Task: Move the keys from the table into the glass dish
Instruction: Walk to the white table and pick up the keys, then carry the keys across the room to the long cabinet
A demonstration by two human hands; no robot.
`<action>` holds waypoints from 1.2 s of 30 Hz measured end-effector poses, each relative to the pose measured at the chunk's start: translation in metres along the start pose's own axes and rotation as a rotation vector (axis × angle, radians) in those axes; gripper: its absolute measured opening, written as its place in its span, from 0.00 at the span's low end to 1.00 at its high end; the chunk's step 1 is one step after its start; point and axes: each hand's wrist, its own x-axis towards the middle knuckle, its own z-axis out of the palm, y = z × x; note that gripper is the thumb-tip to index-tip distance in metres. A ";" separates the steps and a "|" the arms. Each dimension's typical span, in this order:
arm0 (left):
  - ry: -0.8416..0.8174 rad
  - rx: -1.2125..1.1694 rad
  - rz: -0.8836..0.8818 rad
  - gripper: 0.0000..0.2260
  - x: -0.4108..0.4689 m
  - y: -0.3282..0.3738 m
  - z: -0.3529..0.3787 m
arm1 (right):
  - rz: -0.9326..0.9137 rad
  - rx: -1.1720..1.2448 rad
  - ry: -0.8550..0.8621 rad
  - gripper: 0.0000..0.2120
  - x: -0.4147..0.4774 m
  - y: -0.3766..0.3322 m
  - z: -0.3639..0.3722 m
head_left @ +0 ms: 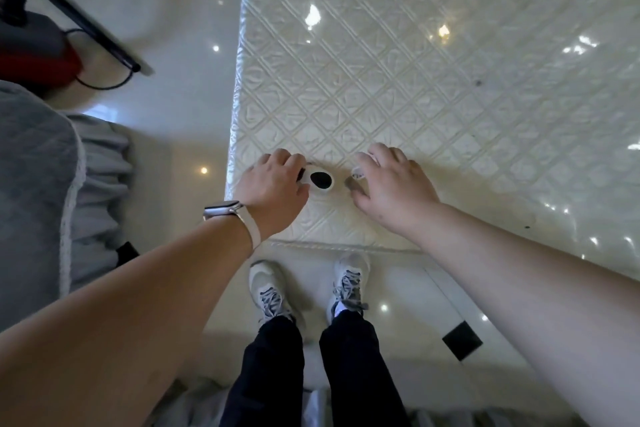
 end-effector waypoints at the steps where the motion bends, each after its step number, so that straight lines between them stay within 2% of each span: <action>1: 0.012 -0.003 0.000 0.13 0.003 -0.002 0.002 | -0.011 0.002 -0.011 0.20 0.004 0.001 0.004; 9: 0.070 -0.093 0.009 0.10 0.006 -0.012 0.005 | -0.044 0.053 -0.008 0.10 0.009 0.004 0.020; 15: 0.104 -0.131 0.017 0.10 -0.001 -0.015 0.003 | -0.024 0.109 -0.097 0.04 0.012 0.003 0.025; 18: 0.133 -0.167 0.014 0.09 -0.010 -0.015 0.001 | -0.003 0.241 -0.097 0.07 0.007 0.001 0.022; 25: 0.287 -0.291 0.107 0.12 -0.042 0.006 -0.035 | -0.024 0.489 0.005 0.07 -0.032 -0.025 -0.009; 30: 0.305 -0.454 0.130 0.09 -0.069 0.021 -0.073 | 0.160 0.715 0.136 0.06 -0.065 -0.063 -0.054; 36: 0.240 -0.840 0.056 0.07 -0.099 0.046 -0.145 | 0.351 0.973 0.348 0.06 -0.106 -0.101 -0.139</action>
